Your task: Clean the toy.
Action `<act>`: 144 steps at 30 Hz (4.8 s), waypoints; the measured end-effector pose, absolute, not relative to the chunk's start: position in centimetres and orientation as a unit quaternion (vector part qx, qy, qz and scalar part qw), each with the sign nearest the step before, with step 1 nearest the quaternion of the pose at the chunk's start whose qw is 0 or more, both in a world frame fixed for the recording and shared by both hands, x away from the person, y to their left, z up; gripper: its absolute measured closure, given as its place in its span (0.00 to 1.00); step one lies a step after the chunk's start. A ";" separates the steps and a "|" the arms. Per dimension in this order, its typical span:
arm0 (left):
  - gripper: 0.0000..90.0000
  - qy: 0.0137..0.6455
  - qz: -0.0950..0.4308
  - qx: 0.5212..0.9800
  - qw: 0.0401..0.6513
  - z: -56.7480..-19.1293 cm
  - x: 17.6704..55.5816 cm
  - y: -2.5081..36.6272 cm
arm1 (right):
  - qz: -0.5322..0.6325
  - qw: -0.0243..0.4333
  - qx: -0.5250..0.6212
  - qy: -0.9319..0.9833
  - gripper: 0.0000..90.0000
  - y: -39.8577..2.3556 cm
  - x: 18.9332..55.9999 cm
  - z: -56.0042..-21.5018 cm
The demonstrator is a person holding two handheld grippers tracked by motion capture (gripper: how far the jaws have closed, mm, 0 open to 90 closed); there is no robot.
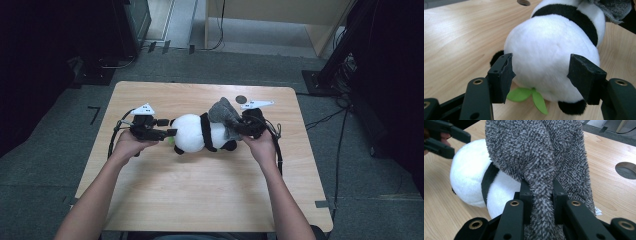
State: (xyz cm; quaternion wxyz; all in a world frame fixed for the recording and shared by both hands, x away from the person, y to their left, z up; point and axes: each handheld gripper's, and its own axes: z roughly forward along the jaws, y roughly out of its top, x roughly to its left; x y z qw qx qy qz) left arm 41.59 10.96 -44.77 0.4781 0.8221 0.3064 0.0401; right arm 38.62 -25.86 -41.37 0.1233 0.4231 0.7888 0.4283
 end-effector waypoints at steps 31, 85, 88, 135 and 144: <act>0.00 0.232 -0.005 0.855 0.464 -48.7 42.3 7.4 | 0.435 0.140 0.390 0.800 0.86 -24.8 38.4 -42.4; 0.55 0.388 -0.007 0.764 0.515 -44.9 38.4 5.6 | 0.471 0.110 0.330 0.810 0.87 -16.4 32.9 -41.8; 0.56 0.396 -0.020 0.763 0.510 -45.3 38.6 5.6 | 0.470 0.115 0.324 0.813 0.87 -15.9 32.4 -42.8; 0.55 0.425 -0.019 0.715 0.555 -43.7 39.1 8.3 | 0.416 0.141 0.462 0.771 0.88 -23.6 35.8 -46.1; 0.54 0.422 -0.016 0.742 0.521 -44.8 39.0 6.6 | 0.492 0.156 0.453 0.727 0.88 -25.1 34.5 -41.8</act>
